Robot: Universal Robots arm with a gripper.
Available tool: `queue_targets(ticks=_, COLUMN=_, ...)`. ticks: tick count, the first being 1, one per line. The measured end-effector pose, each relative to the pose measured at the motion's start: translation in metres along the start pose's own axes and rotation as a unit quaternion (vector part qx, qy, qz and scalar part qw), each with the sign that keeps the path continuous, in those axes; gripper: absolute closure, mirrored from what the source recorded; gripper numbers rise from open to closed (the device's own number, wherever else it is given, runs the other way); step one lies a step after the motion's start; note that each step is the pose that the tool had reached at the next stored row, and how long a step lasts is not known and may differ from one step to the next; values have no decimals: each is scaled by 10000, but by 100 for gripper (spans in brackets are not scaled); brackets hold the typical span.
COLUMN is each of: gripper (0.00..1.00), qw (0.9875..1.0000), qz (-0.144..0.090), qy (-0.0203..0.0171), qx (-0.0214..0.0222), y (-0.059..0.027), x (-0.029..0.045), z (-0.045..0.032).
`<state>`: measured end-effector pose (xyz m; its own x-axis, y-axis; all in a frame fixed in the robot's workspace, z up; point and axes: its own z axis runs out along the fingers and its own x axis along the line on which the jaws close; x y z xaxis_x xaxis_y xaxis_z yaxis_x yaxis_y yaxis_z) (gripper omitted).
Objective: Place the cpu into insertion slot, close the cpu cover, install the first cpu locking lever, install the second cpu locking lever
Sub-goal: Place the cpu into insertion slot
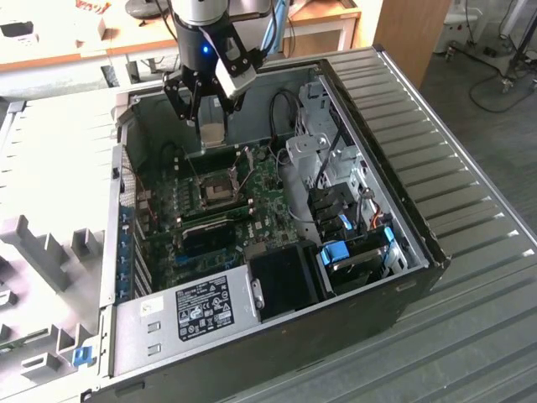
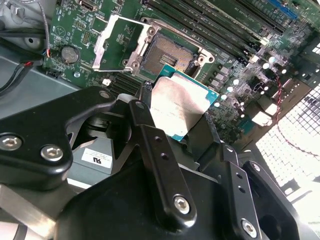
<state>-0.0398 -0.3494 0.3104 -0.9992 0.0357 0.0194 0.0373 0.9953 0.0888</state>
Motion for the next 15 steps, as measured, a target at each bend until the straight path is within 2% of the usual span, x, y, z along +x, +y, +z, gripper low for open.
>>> queue_targets(ticks=3, gripper=46, qw=10000, qz=4, qy=-1, qx=-1, y=0, x=0, z=3)
queue_targets(ticks=10, gripper=46, qw=10000, qz=17, qy=-2, qx=-1, y=-6, x=-1, z=63)
queue_targets(ticks=15, gripper=46, qw=9992, qz=399, qy=-36, qx=-7, y=-7, x=-1, z=80)
